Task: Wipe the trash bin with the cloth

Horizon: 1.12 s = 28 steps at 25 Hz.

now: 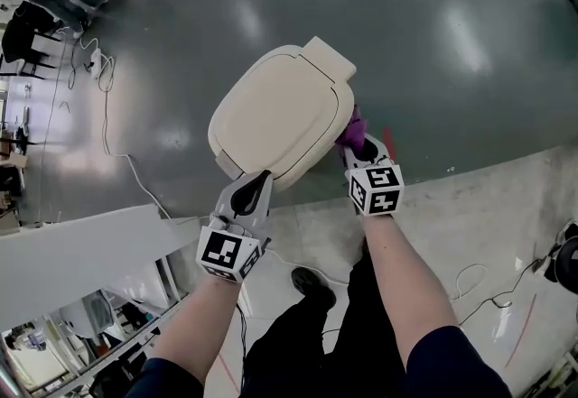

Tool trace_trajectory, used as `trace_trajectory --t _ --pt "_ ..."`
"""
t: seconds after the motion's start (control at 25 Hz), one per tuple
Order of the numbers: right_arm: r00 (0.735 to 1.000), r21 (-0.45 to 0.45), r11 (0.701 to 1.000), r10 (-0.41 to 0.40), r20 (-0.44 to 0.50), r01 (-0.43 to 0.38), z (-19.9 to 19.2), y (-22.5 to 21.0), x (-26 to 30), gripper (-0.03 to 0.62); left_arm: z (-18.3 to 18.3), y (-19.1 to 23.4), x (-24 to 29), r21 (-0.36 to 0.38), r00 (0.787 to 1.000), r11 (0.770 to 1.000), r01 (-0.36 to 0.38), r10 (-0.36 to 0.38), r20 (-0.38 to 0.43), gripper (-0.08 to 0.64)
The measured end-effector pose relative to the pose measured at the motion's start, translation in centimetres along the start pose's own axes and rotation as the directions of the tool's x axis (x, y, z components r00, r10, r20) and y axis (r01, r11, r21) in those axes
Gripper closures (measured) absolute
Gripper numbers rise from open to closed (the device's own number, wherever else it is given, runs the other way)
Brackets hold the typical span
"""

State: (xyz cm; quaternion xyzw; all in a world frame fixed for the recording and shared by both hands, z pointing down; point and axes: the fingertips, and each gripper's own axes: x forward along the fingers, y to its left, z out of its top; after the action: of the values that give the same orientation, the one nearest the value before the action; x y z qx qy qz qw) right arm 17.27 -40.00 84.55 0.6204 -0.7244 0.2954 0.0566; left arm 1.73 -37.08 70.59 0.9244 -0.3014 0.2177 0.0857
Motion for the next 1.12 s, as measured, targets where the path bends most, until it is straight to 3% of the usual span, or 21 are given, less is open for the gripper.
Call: trace_trajectory --t 0.8,1.12 --pt "0.97 0.092 0.989 -0.088 -0.227 0.111 -18.4 -5.3 9.9 0.515 0.3 0.1 -0.3 -0.022 0.988 1.0 0.015 -0.012 0.156 0.572" --pt "0.953 0.044 0.995 -0.068 -0.295 0.085 -21.1 -5.3 10.9 0.515 0.3 0.0 -0.2 -0.016 0.989 1.0 0.013 -0.01 0.149 0.572"
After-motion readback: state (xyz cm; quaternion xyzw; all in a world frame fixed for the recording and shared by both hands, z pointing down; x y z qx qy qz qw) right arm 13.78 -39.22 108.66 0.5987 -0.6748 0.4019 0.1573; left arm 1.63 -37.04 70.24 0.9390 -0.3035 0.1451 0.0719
